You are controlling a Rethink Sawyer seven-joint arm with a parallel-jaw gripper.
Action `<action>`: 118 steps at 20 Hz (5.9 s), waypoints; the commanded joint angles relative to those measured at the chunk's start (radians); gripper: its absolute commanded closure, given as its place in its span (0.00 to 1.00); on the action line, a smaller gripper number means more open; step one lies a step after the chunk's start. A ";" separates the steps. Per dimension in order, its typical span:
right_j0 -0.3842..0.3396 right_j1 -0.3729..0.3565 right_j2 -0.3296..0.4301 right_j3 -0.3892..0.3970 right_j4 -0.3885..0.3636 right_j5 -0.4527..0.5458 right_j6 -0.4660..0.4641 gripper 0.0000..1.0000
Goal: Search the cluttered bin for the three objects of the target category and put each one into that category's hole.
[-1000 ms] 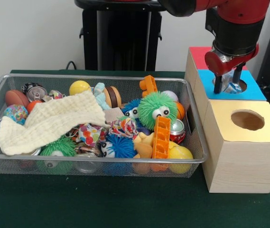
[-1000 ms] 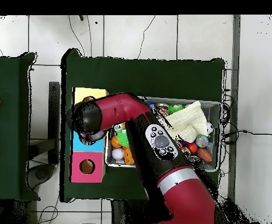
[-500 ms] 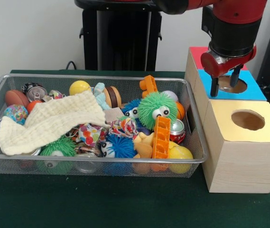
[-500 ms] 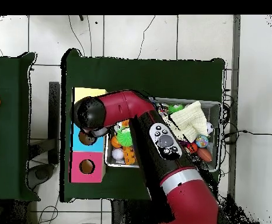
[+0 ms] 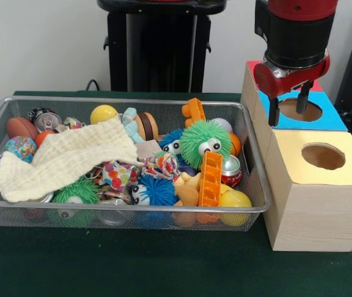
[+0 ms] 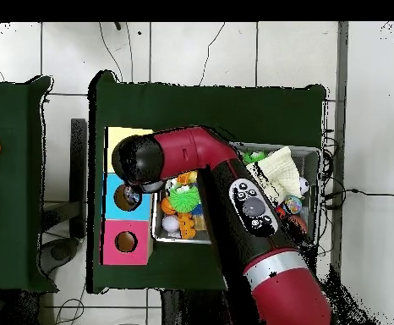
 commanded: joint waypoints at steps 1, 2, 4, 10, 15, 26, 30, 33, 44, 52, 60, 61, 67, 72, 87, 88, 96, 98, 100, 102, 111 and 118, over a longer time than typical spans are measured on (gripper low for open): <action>-0.039 -0.052 -0.024 0.027 0.036 -0.076 0.111 0.00; -0.039 -0.058 -0.028 0.028 0.039 -0.057 0.109 0.00; -0.039 -0.071 -0.032 0.014 0.046 -0.008 0.094 0.00; -0.097 -0.082 -0.011 0.045 0.012 -0.021 -0.017 0.00; -0.136 -0.073 -0.002 0.053 -0.008 -0.017 -0.068 0.00; -0.252 -0.050 0.037 0.069 -0.079 -0.012 -0.219 0.00; -0.304 -0.043 0.056 0.056 -0.107 0.018 -0.278 0.00; -0.351 -0.021 0.072 0.021 -0.151 0.037 -0.364 0.00; -0.485 0.101 0.124 -0.114 -0.253 0.050 -0.518 0.00; -0.468 0.082 0.100 -0.080 -0.282 0.043 -0.473 0.00; -0.462 0.059 0.073 -0.054 -0.281 0.111 -0.457 0.00; -0.461 0.058 0.071 -0.054 -0.281 0.117 -0.457 0.00; -0.442 0.060 0.056 -0.067 -0.287 0.184 -0.460 0.00; -0.444 0.063 0.048 -0.049 -0.310 0.176 -0.457 0.00; -0.427 0.096 0.021 -0.063 -0.402 0.133 -0.414 0.00; -0.428 0.099 0.021 -0.063 -0.405 0.128 -0.410 0.00; -0.478 0.119 0.046 -0.013 -0.425 0.051 -0.442 0.00; -0.493 0.121 0.040 -0.007 -0.448 0.047 -0.470 0.00; -0.511 0.132 0.041 -0.004 -0.459 0.044 -0.490 0.00; -0.522 0.149 0.047 -0.012 -0.475 0.038 -0.513 0.00; -0.532 0.145 0.106 0.008 -0.444 0.045 -0.488 0.00; -0.477 0.211 0.115 -0.017 -0.469 -0.068 -0.388 0.00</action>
